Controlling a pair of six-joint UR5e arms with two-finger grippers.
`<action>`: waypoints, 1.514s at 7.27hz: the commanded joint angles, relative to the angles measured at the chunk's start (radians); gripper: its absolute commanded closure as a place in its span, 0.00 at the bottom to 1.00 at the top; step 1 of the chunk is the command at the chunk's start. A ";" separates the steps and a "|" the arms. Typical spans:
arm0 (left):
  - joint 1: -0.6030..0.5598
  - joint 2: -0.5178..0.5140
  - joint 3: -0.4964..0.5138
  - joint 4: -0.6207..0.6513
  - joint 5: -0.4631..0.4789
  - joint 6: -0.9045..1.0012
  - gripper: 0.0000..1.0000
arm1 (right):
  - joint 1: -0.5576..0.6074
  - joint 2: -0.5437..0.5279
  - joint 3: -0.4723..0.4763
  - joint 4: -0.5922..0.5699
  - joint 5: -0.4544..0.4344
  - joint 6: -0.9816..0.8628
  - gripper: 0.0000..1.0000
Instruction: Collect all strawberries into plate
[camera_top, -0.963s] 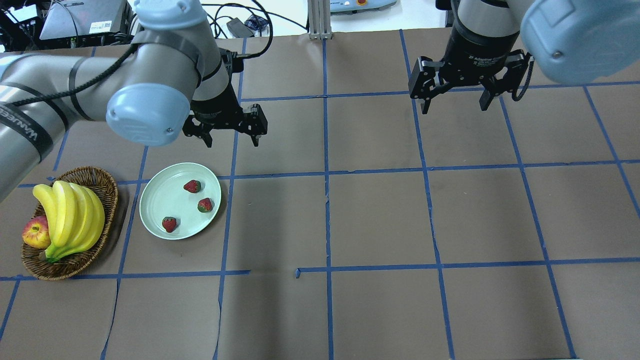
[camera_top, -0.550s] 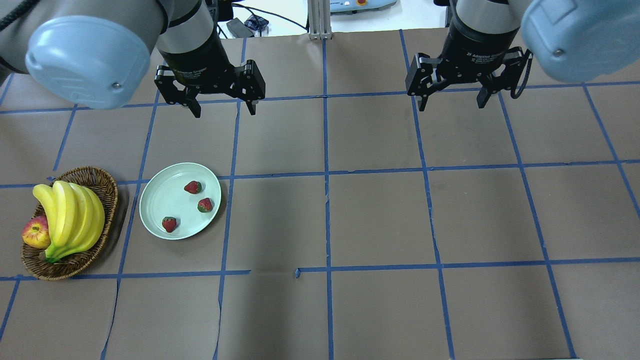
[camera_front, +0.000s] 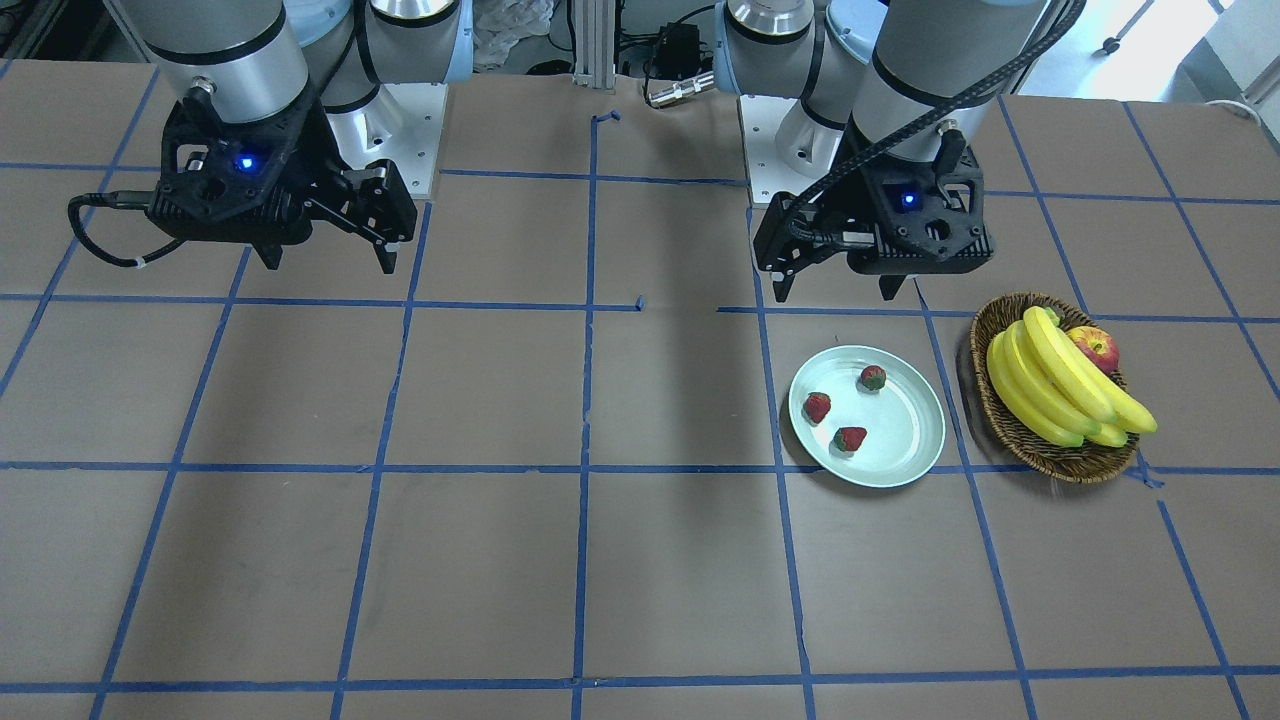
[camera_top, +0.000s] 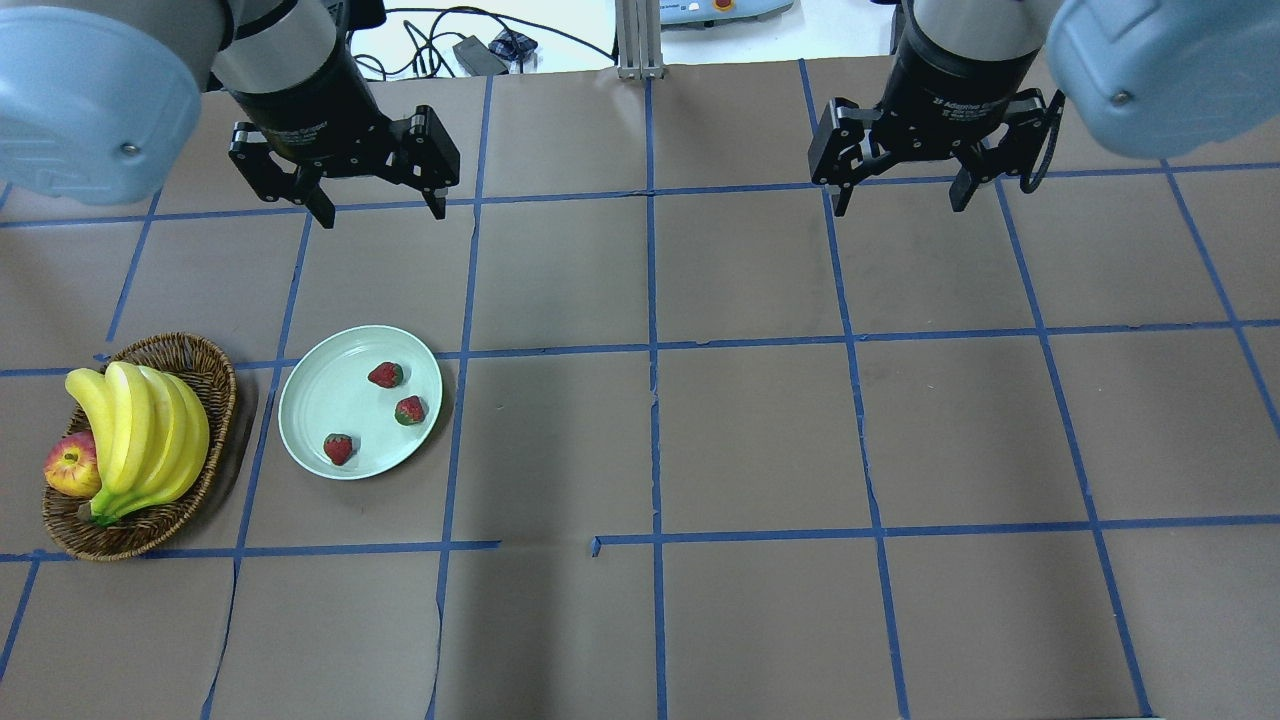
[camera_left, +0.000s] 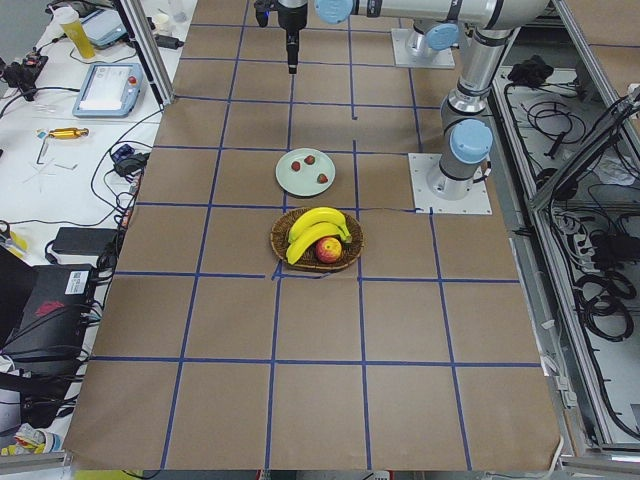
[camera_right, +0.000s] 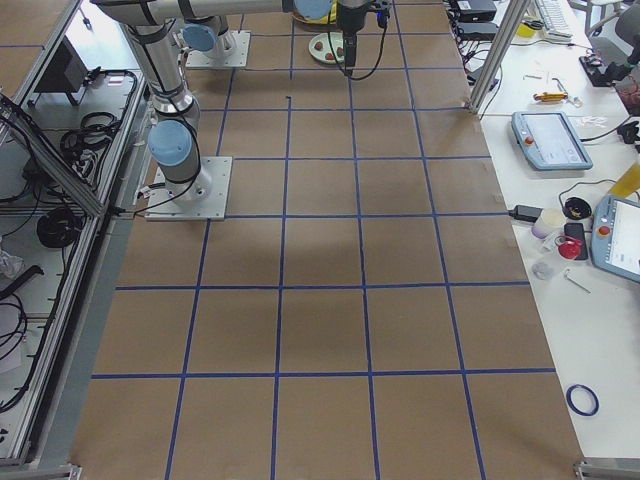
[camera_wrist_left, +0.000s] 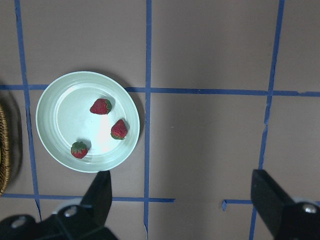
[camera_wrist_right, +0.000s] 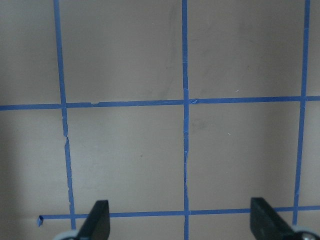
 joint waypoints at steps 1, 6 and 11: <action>0.008 0.007 -0.002 -0.016 0.005 0.001 0.00 | 0.002 0.000 0.001 -0.001 0.000 0.000 0.00; 0.008 0.005 -0.002 -0.025 -0.002 -0.013 0.00 | 0.002 -0.003 0.001 0.001 0.000 0.001 0.00; 0.003 0.005 -0.011 -0.025 -0.002 -0.014 0.00 | 0.003 -0.004 0.002 0.002 0.001 0.001 0.00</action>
